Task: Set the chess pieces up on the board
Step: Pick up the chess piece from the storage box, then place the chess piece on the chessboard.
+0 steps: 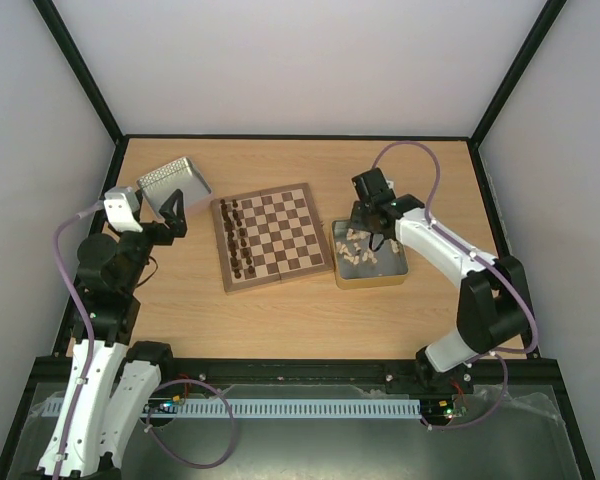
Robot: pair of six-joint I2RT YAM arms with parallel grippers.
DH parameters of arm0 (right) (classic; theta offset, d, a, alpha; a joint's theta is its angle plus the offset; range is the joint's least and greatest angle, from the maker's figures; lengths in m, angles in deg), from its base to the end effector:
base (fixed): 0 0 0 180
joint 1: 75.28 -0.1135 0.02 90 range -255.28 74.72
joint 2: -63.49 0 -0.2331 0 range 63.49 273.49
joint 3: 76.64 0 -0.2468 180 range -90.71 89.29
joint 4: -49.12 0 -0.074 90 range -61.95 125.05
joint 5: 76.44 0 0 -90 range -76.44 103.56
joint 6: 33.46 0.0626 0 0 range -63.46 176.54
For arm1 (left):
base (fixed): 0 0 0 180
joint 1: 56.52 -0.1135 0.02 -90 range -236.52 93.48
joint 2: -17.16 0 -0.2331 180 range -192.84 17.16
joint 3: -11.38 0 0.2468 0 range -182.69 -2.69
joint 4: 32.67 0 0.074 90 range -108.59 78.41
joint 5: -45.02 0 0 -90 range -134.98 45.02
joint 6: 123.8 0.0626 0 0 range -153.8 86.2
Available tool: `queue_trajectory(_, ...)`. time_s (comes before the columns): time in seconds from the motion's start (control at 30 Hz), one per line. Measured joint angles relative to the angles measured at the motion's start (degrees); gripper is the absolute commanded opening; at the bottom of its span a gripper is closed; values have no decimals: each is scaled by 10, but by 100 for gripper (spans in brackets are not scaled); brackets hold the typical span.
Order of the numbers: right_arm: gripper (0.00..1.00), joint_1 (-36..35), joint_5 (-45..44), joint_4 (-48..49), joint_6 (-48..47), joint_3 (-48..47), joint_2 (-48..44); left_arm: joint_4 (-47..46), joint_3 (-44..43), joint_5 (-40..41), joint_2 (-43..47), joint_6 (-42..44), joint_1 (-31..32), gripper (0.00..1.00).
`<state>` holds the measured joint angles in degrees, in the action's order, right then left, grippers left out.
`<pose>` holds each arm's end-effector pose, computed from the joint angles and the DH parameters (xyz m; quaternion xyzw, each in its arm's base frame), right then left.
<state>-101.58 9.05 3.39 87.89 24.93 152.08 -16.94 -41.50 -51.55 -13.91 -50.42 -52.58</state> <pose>0.3013 0.1434 0.1901 0.0536 0.9538 0.1083 0.2749 0.1840 -0.0199 0.3399 -0.0314 0.6681 -0.1702 0.7236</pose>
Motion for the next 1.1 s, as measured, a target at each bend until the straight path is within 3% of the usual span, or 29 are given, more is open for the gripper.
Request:
queue_trajectory(0.3, 2, -48, 31, -5, -3, -82, -6, 0, 0, 9, 1, 0, 0, 100)
queue_trajectory(0.63, 2, -111, 87, 25, -9, -165, 127, 0, 0, 15, 1, 0, 1, 100)
queue_trajectory(1.1, 2, -133, -4, 71, -34, -228, 266, 0, 0, 17, 0, 0, 7, 100)
